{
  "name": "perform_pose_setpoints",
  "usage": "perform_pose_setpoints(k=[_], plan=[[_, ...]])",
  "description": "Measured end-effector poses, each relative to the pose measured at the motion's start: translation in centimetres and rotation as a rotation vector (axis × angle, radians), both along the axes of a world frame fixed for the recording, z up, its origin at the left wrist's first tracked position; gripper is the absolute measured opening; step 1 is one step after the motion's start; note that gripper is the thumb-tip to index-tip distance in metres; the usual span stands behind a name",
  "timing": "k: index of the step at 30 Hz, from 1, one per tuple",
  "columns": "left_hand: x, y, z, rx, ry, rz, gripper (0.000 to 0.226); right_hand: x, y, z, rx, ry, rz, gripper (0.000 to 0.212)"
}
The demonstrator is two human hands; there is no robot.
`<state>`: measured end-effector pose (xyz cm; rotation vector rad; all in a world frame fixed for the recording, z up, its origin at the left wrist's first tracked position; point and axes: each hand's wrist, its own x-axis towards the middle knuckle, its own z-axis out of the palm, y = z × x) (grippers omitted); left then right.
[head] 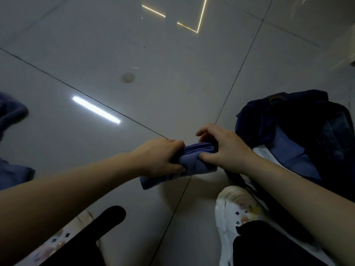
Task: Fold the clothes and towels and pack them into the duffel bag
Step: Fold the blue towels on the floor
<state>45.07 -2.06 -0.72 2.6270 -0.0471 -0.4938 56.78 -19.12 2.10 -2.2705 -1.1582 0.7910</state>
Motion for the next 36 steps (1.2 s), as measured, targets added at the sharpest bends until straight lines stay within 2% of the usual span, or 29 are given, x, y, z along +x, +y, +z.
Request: perform_pose_setpoints(k=[2, 5, 7, 8, 11, 15, 18, 22, 26, 29, 32, 36], plan=[[-1.3, 0.5, 0.1, -0.083, -0.031, 0.033, 0.029, 0.1, 0.3, 0.0, -0.015, 0.184, -0.044, 0.058], [-3.1, 1.1, 0.4, -0.224, -0.078, 0.162, 0.027, -0.1, 0.2, 0.0, 0.006, 0.656, -0.122, 0.086], [-4.2, 1.2, 0.6, -0.299, -0.096, 0.232, 0.03, -0.6, 0.3, -0.3, 0.048, 0.773, -0.134, 0.094], [-4.6, 1.1, 0.6, -0.328, -0.095, 0.239, 0.038, -0.9, 0.6, -0.3, 0.073, 0.782, -0.159, 0.092], [-5.8, 1.1, 0.9, -0.458, -0.075, 0.26, 0.087, -1.5, 1.6, -0.5, 0.151, 0.814, -0.285, 0.075], [-6.5, 1.2, 1.2, -0.455, -0.095, 0.137, 0.104, -1.3, 2.8, -0.4, 0.176, 0.863, -0.319, 0.065], [-6.4, 1.2, 1.3, -0.487, -0.081, 0.115, 0.103, -1.0, 3.6, -0.6, 0.188, 0.864, -0.359, 0.063], [-6.1, 1.4, 1.3, -0.651, -0.05, 0.137, 0.095, -0.6, 4.5, -0.5, 0.211, 0.876, -0.388, 0.08], [-6.4, 0.9, 0.9, -0.843, -0.011, 0.244, 0.09, -0.5, 5.0, 0.9, 0.216, 0.837, -0.377, 0.053], [-6.4, -0.3, 1.2, -0.835, 0.028, 0.236, 0.087, -0.7, 4.2, 1.6, 0.174, 0.792, -0.374, 0.044], [-4.8, -1.1, 2.1, -0.751, 0.057, 0.137, 0.083, -0.3, 1.7, 2.1, 0.167, 0.772, -0.4, 0.046], [0.1, -2.7, 3.4, -0.697, 0.082, 0.048, 0.078, 2.4, -3.5, 2.9, 0.208, 0.557, -0.473, 0.028]])
